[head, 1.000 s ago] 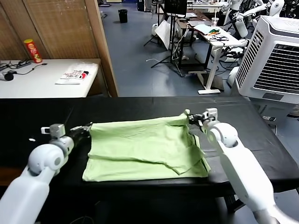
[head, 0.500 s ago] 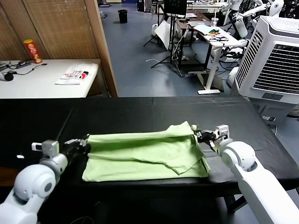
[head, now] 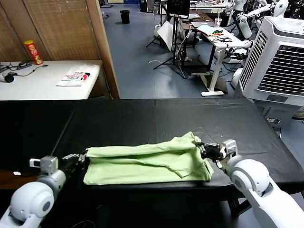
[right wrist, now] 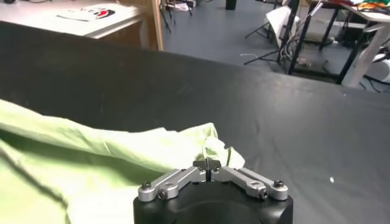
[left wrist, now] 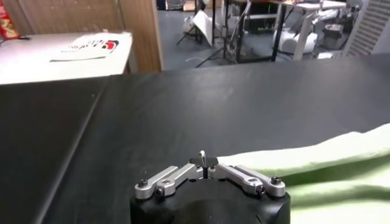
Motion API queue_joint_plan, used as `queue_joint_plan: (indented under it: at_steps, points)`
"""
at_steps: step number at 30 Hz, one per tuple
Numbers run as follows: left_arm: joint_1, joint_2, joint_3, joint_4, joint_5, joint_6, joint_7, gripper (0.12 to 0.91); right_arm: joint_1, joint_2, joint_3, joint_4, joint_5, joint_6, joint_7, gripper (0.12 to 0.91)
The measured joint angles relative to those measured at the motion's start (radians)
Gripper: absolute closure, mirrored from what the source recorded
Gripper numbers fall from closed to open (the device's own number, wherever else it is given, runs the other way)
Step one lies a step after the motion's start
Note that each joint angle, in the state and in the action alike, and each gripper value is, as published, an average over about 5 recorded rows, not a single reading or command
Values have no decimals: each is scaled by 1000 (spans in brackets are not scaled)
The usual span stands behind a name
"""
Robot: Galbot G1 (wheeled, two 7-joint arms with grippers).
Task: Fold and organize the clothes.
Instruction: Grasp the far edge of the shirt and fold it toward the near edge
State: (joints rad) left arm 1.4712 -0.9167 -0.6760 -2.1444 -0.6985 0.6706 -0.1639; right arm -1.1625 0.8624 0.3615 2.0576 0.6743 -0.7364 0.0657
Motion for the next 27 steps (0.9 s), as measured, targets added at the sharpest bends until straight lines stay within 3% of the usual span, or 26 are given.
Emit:
queue_joint_plan:
  at_steps: [20,23,27]
  points:
    - [76,-55,1,-6,63,-7,14,903,-97,9,58,37,-6,0,-11,886]
    - [89,-67,4,-22,64,5,14,900,-105,5,68,46,-6,0,-24,782]
    - [105,-82,3,-52,65,19,14,795,-110,-5,89,64,1,0,-42,566]
